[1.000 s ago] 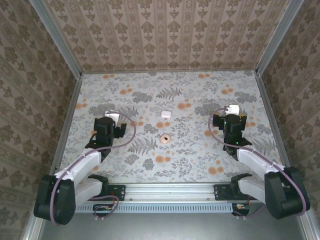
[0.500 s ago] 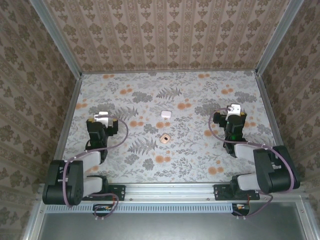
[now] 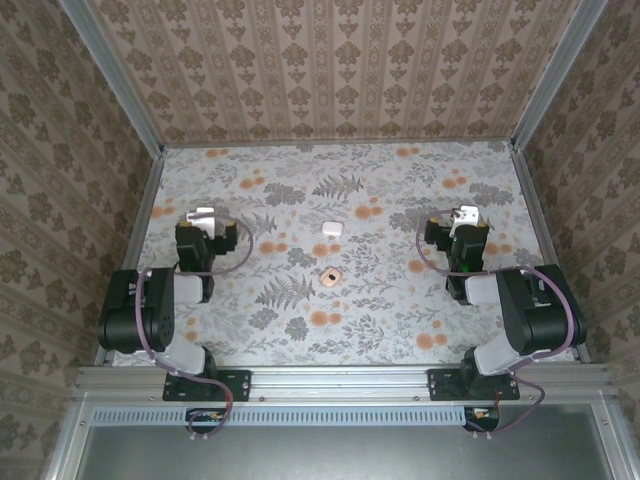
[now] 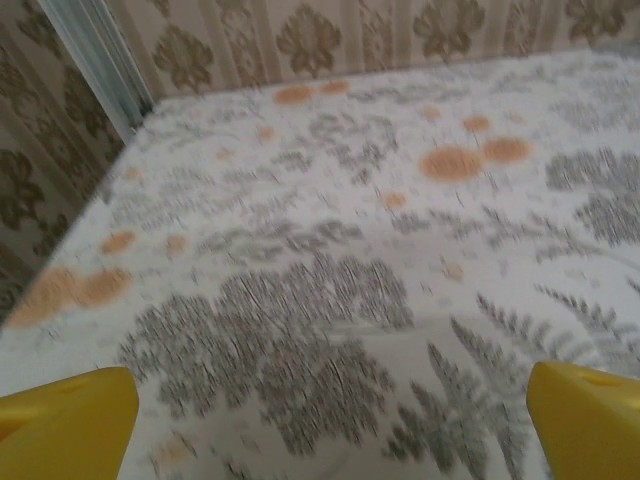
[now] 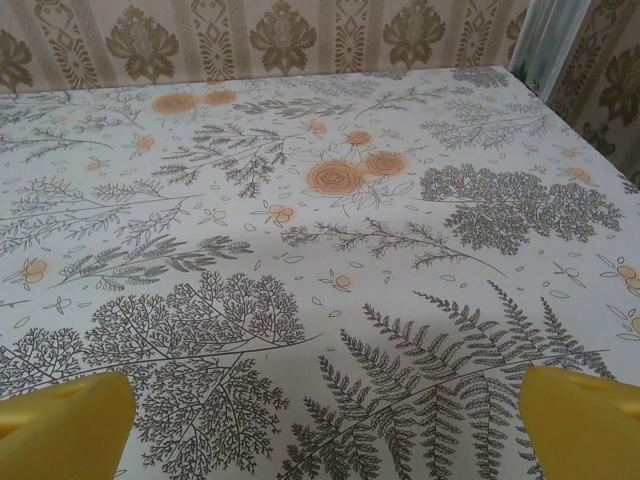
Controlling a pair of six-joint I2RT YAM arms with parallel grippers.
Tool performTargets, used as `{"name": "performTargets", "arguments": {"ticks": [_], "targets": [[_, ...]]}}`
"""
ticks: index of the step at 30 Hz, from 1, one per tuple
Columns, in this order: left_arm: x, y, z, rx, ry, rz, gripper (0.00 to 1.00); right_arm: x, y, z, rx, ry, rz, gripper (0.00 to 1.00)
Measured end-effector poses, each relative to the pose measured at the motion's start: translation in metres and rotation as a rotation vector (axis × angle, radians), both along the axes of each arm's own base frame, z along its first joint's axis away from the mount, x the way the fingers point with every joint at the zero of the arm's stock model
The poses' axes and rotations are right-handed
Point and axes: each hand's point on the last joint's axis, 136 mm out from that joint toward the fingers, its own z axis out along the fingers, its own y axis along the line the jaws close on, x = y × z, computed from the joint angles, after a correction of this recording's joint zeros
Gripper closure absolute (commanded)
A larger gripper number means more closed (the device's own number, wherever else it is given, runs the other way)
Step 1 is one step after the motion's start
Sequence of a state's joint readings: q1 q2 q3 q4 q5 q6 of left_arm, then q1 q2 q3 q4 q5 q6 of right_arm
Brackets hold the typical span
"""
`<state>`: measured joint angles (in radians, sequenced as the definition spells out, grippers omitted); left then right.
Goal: Insert wireless bluetooth earbuds into charging case
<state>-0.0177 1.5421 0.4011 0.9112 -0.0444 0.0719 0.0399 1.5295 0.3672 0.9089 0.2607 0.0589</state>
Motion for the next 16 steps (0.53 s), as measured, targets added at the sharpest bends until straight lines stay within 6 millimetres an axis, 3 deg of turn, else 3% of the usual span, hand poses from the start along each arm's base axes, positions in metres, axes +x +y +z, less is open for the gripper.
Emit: {"name": "performTargets", "arguments": {"ticks": [16], "targets": [[-0.003,-0.003,-0.012,-0.005,0.057,-0.016,0.0,0.003,0.005,0.0,0.004,0.006,0.025,0.0]]}}
